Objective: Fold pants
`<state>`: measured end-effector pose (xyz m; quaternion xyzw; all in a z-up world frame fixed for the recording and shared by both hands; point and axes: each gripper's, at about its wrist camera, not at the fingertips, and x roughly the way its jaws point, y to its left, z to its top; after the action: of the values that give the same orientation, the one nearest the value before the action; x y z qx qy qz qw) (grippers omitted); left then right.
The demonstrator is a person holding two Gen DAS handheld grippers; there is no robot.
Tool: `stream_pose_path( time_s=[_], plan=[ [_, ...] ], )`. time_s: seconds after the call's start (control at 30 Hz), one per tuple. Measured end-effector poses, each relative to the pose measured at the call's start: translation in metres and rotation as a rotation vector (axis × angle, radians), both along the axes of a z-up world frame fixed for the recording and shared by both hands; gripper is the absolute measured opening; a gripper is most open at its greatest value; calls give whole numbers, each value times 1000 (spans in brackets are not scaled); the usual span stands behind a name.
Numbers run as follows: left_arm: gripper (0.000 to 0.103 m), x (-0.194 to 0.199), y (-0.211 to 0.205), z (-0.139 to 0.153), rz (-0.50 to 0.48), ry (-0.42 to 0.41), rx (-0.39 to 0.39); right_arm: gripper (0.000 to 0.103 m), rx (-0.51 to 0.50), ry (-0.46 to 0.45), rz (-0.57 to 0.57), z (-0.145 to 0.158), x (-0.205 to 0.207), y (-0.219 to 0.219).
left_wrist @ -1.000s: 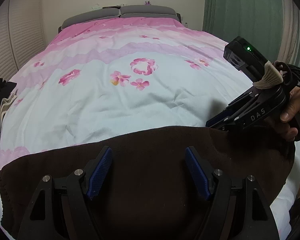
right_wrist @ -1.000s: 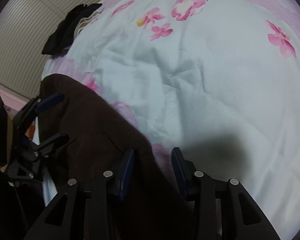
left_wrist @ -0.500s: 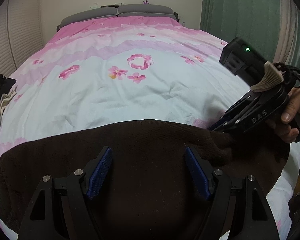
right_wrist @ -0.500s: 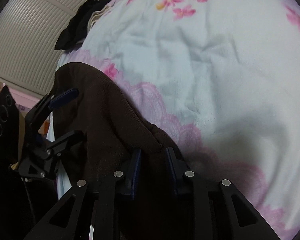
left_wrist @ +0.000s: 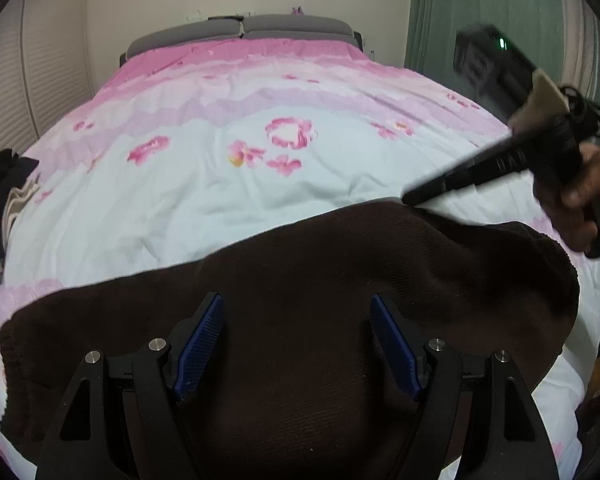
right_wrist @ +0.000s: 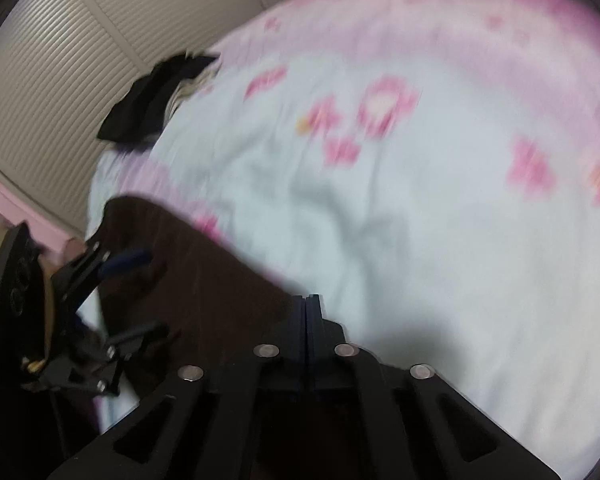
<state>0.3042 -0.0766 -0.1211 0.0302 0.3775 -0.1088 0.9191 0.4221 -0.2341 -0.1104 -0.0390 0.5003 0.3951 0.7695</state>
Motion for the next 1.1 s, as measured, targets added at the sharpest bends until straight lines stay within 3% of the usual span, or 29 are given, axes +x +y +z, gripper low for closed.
stream_pose_path(
  time_s=[0.07,0.27,0.33,0.4,0.6,0.8,0.93,1.1],
  plan=[
    [75,2,0,2,3,-7,0,1,-16,-41,-22,8,10,1],
    [75,4,0,0,8,0,-5,3,-45,93,9,-24,28,15],
    [75,5,0,-1,4,5,-4,25,-66,135,10,-34,30,12],
    [75,5,-1,-1,2,10,-9,35,-36,178,18,-43,29,9],
    [75,6,-3,-1,-2,2,-14,36,51,245,17,-48,26,0],
    [75,4,-3,-3,-5,4,-2,36,52,401,73,-84,16,14],
    [75,4,0,-4,3,10,-1,14,78,343,40,-70,11,9],
    [75,4,0,-1,4,-4,-5,10,68,140,49,-16,5,10]
  ],
)
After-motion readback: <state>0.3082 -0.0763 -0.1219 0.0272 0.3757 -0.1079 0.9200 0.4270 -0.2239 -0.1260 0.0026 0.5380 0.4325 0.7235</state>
